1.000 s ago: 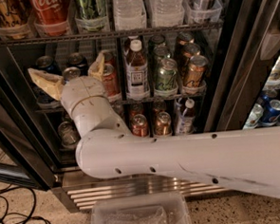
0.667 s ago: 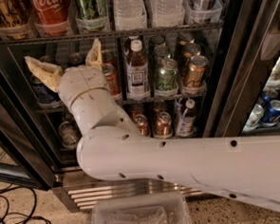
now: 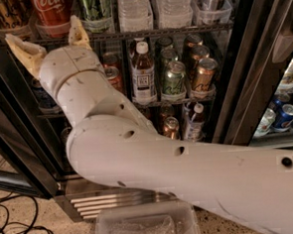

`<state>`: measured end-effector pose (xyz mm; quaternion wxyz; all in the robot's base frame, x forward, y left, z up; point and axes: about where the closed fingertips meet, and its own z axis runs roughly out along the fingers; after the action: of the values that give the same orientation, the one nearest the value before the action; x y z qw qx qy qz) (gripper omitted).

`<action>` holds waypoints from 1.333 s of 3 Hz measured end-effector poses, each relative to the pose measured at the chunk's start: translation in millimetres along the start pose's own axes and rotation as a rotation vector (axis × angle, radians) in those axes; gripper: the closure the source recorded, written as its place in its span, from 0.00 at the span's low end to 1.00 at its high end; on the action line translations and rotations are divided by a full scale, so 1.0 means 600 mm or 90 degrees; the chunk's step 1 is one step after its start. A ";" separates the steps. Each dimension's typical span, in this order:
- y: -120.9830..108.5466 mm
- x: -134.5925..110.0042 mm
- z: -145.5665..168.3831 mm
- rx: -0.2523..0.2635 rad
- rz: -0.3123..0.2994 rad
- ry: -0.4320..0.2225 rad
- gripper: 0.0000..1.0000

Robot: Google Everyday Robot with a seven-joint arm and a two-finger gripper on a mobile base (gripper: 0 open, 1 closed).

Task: Pick coke can from top shelf of fridge

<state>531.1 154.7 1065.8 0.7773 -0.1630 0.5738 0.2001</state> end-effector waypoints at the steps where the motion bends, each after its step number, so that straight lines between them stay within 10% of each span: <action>1: 0.033 -0.010 0.022 -0.032 0.019 0.016 0.26; 4: 0.034 0.066 0.088 0.029 -0.022 0.123 0.38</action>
Offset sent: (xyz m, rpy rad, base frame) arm 0.0387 0.0728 -0.0125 -0.0312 0.1540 0.0672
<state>574.9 202.9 1042.6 0.7253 -0.1733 0.6475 0.1571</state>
